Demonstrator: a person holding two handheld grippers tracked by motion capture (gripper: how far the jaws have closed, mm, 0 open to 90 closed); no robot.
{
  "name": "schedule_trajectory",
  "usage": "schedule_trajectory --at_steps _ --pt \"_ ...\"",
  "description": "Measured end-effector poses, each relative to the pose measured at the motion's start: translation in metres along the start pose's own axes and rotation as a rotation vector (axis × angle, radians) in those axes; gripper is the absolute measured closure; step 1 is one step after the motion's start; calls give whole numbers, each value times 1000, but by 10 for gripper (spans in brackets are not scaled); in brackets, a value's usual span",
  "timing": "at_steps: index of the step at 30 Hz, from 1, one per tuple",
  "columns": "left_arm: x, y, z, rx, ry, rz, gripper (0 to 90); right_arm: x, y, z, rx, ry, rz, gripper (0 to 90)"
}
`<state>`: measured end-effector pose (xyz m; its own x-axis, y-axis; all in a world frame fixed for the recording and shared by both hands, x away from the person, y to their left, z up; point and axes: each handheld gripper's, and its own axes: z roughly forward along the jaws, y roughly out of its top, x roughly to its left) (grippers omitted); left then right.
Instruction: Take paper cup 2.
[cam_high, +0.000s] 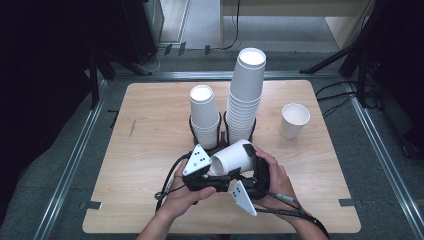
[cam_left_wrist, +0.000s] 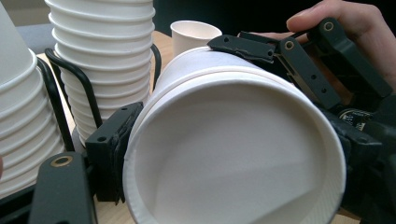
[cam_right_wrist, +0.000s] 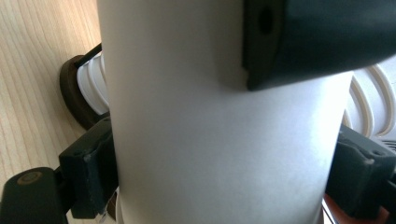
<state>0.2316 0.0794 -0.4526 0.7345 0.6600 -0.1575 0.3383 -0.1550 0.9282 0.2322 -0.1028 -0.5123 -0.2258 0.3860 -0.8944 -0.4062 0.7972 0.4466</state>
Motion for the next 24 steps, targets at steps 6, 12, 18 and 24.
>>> schedule_trajectory --at_steps 6,12,18,24 --pt "0 0 1 3 10 1 191 1 -1 0 -1 5 1 112" --pt "2 -2 0 12 1 6 203 3 -1 1 2 10 6 100" --pt "5 -3 0 14 -16 16 212 3 -2 2 4 8 9 86" --pt "6 -5 1 16 -10 32 214 4 -2 2 11 32 40 74"
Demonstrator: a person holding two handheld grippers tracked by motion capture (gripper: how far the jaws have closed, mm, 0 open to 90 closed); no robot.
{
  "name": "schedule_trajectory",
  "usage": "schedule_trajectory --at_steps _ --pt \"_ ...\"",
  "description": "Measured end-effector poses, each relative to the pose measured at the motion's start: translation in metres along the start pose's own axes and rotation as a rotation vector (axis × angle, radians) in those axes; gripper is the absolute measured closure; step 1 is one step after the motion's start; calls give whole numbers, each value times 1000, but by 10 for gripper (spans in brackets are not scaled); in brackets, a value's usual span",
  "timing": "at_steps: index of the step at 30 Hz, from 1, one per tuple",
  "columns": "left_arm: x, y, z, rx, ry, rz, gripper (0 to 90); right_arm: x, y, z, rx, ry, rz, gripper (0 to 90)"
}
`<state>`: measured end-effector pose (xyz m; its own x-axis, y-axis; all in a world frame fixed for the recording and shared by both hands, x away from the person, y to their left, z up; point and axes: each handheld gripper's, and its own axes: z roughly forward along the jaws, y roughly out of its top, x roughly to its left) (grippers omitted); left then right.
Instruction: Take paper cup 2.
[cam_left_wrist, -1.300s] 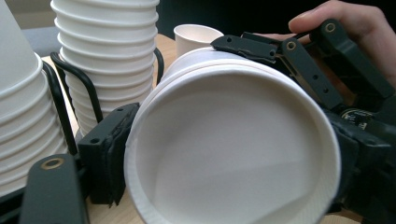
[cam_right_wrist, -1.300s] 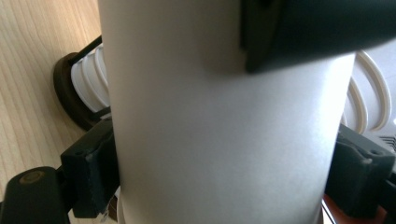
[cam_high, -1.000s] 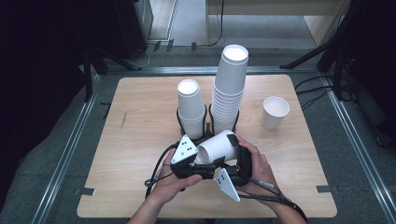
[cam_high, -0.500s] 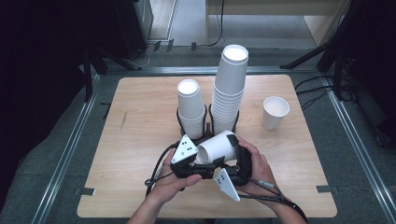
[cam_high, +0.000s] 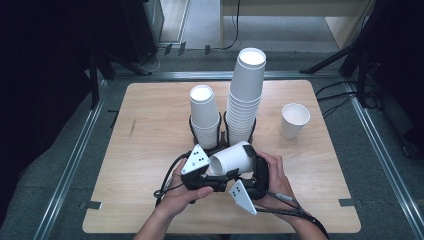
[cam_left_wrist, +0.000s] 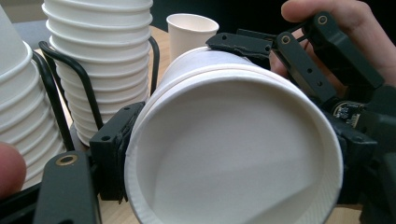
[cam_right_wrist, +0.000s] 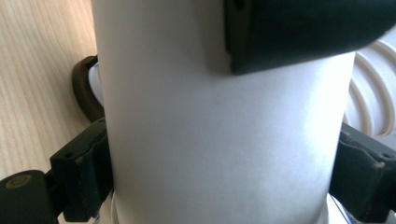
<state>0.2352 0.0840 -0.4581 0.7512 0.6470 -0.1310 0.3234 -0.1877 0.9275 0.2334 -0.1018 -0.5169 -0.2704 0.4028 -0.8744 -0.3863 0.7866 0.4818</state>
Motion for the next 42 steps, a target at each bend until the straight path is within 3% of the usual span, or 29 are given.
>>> schedule_trajectory --at_steps 1,5,17,22,30,33,42 --pt "0 -1 0 -6 9 8 214 0 0 0 4 7 10 58" --pt "3 -1 -3 -57 12 -26 216 -2 0 -2 -5 15 35 0" --pt "13 -3 -9 -155 73 -86 216 -5 4 -7 -33 18 63 0" --pt "16 -2 -13 -211 89 -105 216 -7 5 -7 -36 13 95 0" --pt "20 -1 -18 -279 132 -128 216 -14 6 -8 -35 12 187 0" --pt "20 -2 -18 -297 142 -118 216 -18 6 -8 -31 14 227 0" --pt "20 -3 -18 -346 165 -116 216 -28 4 -8 -20 29 410 0"
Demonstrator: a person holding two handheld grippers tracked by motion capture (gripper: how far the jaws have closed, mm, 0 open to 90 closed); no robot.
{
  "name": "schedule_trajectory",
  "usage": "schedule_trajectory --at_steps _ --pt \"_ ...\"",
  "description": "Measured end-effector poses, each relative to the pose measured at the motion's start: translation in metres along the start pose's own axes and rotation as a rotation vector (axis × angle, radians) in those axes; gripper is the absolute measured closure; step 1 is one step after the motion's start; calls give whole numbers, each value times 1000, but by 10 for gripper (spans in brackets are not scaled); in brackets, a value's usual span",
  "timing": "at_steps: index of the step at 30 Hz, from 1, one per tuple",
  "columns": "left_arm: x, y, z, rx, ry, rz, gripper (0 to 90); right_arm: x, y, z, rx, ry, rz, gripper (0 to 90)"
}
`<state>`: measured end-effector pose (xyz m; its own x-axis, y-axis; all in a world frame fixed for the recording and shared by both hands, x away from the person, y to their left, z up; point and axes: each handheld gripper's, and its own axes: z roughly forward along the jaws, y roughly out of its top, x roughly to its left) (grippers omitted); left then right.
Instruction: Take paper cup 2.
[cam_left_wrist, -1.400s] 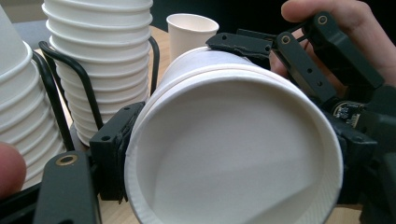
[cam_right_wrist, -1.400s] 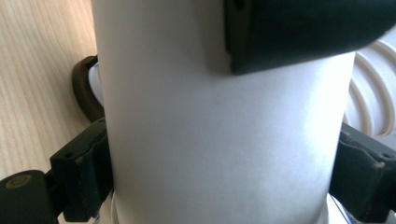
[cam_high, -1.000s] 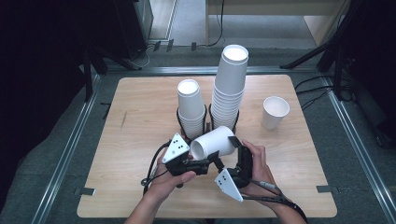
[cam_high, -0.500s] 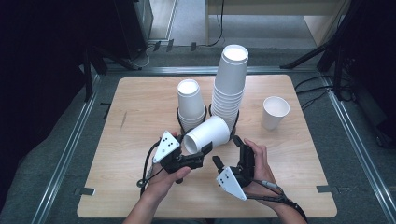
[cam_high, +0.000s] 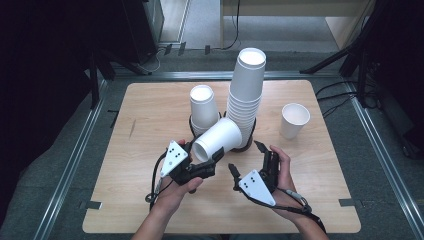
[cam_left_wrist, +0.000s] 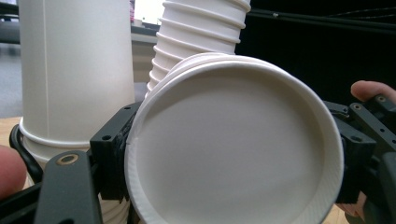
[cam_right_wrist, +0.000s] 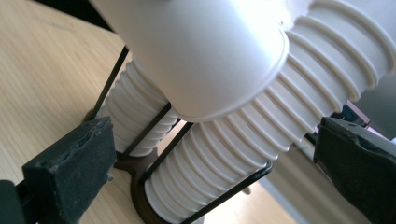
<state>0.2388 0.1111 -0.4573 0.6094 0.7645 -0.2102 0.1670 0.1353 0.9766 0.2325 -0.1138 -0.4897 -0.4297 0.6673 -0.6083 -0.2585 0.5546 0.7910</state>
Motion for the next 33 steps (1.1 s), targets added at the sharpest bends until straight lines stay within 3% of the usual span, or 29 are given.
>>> schedule_trajectory --at_steps 5,15,21,23,29,33 --pt "-1 0 0 -26 3 10 216 -7 3 0 2 15 185 0" --pt "1 0 -2 -67 25 -10 216 -9 7 2 31 22 390 0" --pt "1 -1 -2 -76 32 -9 216 -14 7 2 51 21 551 0" --pt "1 -3 -1 -81 34 -8 216 -16 6 2 56 22 628 0" --pt "0 -5 -1 -90 38 -7 216 -18 5 3 79 23 780 0" --pt "1 -7 0 -95 44 -7 216 -20 6 3 72 47 854 0"
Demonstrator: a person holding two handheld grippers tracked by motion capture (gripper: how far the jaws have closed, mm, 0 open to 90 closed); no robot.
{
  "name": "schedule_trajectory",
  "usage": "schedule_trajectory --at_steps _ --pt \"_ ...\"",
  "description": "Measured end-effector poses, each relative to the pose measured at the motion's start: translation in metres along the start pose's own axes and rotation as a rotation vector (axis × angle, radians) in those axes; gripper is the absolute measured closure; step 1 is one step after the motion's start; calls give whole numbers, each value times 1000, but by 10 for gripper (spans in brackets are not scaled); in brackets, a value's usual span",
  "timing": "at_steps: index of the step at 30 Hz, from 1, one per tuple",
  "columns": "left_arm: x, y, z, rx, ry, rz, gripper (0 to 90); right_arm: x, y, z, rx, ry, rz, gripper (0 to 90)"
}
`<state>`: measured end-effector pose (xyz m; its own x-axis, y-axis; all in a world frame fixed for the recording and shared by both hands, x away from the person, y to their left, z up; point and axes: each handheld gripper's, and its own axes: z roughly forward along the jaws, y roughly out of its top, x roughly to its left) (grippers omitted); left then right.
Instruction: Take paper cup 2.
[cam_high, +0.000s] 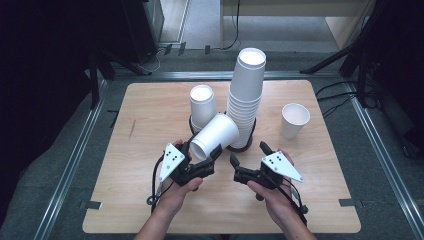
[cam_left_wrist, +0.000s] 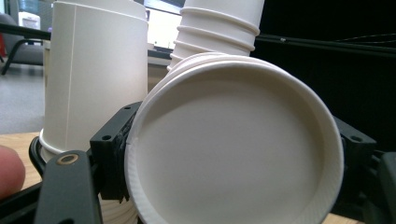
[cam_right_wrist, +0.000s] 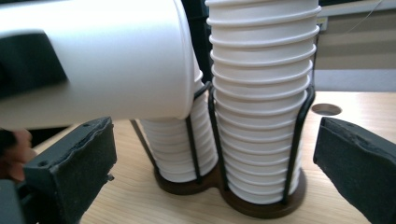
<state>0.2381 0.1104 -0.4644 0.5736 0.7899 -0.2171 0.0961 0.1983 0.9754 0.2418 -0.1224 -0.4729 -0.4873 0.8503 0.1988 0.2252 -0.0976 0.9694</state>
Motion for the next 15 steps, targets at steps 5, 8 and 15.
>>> schedule_trajectory --at_steps 5,8,15 --pt "0 -2 1 0 3 4 216 0 2 -1 -3 33 91 0" --pt "-1 -3 0 -11 1 6 216 -3 3 -1 3 42 174 0" --pt "-3 -7 2 -11 4 13 216 -11 9 -4 11 86 381 0"
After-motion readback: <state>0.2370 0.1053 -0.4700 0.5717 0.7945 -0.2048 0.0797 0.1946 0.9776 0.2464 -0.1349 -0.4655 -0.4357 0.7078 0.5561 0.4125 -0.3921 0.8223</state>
